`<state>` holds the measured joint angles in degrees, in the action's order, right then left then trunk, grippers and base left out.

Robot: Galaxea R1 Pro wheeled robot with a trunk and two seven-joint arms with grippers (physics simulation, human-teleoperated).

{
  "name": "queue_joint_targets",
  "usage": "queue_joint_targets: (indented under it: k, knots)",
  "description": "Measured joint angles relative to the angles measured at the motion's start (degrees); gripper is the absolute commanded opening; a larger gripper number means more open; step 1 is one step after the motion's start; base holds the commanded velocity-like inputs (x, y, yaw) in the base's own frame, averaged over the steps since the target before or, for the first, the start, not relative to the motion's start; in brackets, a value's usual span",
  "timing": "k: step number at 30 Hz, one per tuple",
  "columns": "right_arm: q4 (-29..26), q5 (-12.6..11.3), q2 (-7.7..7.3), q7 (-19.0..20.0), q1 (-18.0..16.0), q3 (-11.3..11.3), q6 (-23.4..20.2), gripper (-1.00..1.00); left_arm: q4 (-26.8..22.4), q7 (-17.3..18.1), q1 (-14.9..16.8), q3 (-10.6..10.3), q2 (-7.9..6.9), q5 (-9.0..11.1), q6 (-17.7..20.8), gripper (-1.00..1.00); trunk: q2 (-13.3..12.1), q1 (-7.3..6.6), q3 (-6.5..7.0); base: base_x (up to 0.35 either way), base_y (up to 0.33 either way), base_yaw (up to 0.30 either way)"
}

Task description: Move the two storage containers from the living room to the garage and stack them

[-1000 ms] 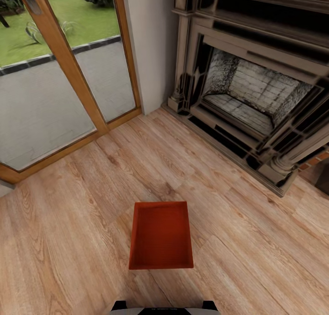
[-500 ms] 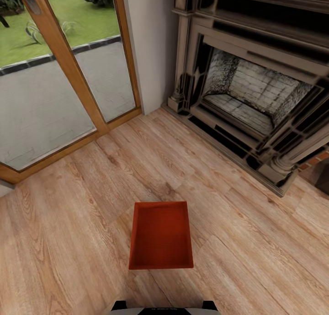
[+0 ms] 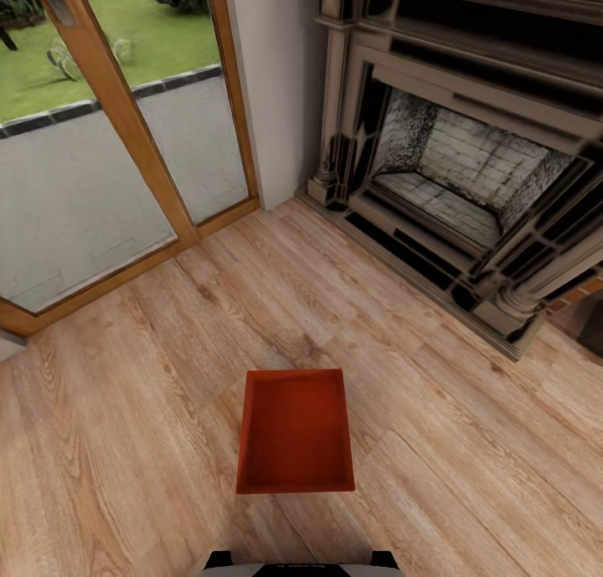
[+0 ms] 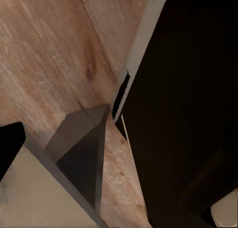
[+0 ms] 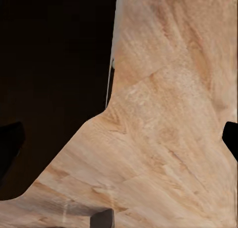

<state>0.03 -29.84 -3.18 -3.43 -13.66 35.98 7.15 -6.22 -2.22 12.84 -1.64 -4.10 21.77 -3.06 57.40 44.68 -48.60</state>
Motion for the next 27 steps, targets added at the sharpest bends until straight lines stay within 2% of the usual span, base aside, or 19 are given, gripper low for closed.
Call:
queue_joint_targets:
  k: [2,4,6,7,11,14,16,17,18,19,20,21,22,25,26,27]
  knots:
    - [-0.05,-0.33,-0.59,-0.79,-2.75,-0.18,-0.23,1.0,-3.12,-0.03,-0.01,0.0,-1.22,0.04,0.97,1.0,0.0,0.0,0.0,0.0,0.0,0.0]
    - [-0.1,-1.49,-1.12,-2.01,-6.76,-0.64,-0.44,1.0,-7.17,-0.01,0.05,0.03,-2.89,0.04,3.94,1.0,0.0,0.0,0.0,0.0,0.0,0.0]
    - [-0.13,-2.42,-1.29,-2.75,-9.17,-0.93,-0.46,1.0,-9.23,0.0,0.2,0.03,-3.56,0.01,5.85,1.0,0.0,0.0,0.0,0.0,0.0,0.0]
    - [-0.16,-3.28,-1.38,-3.51,-11.52,-1.11,-0.42,1.0,-11.15,0.0,0.35,0.03,-3.96,-0.04,7.75,1.0,0.0,0.0,0.0,0.0,0.0,0.0]
    - [-0.22,-4.95,-1.47,-5.42,-17.89,-1.44,-0.38,1.0,-15.08,-0.47,1.72,0.02,-4.3,-0.17,11.03,1.0,0.0,0.0,0.0,0.0,0.0,0.0]
    - [-0.7,-5.49,-1.05,-6.6,-22.98,-1.4,-0.52,1.0,-17.02,-2.7,5.87,-0.09,-3.54,-0.43,12.18,1.0,0.0,0.0,0.01,0.0,0.0,0.0]
    - [-1.52,-5.63,-0.82,-6.85,-24.47,-1.46,-0.63,1.0,-17.21,-3.82,8.03,-0.15,-2.85,-0.48,12.4,1.0,0.0,0.0,0.0,0.0,0.0,0.0]
    - [-3.42,-5.62,-0.32,-7.1,-25.63,-1.32,-0.74,1.0,-17.27,-5.05,10.76,-0.29,-1.4,-0.49,12.6,1.0,0.0,0.0,0.01,0.0,0.0,0.0]
    - [-5.62,-5.64,1.07,-7.34,-26.29,-1.25,-0.77,1.0,-17.3,-5.75,14.65,-0.43,0.66,-0.85,12.71,1.0,0.0,0.0,0.01,0.0,0.0,0.0]
    - [-7.07,-5.69,3.32,-7.5,-26.58,-1.3,-0.66,1.0,-17.3,-6.12,18.11,-0.56,3.13,-1.85,12.78,1.0,-0.01,0.0,0.01,0.0,0.0,0.0]
    - [-7.61,-5.69,5.06,-7.56,-26.7,-1.35,-0.54,1.0,-17.35,-6.2,19.13,-0.6,4.75,-3.26,12.8,1.0,-0.01,0.0,0.0,0.0,0.0,0.0]
    - [-8.13,-5.53,7.37,-7.63,-26.82,-1.2,-0.38,1.0,-17.95,-6.38,20.48,-0.65,7.0,-6.81,12.78,1.0,-0.01,0.0,0.0,0.0,0.0,0.0]
    - [-8.26,-5.44,8.45,-7.65,-26.86,-1.19,-0.32,1.0,-18.22,-6.44,20.94,-0.62,8.02,-8.99,12.79,1.0,-0.01,-0.01,0.0,0.0,0.0,0.0]
    - [-8.46,-5.24,9.67,-7.61,-26.9,-0.97,-0.2,1.0,-18.53,-6.53,21.47,-0.6,9.6,-13.23,12.79,1.0,-0.01,-0.01,0.0,0.0,0.0,0.0]
    - [-8.63,-5.06,10.17,-7.52,-26.91,-0.62,-0.19,1.0,-19.12,-6.53,21.89,-0.61,10.75,-16.7,12.74,1.0,-0.01,-0.01,0.0,0.0,0.0,0.0]
    - [-8.64,-5.05,10.19,-7.51,-26.91,-0.58,-0.17,1.0,-19.45,-6.55,21.93,-0.59,10.92,-17.14,12.72,1.0,-0.01,-0.01,0.0,0.0,0.0,0.0]
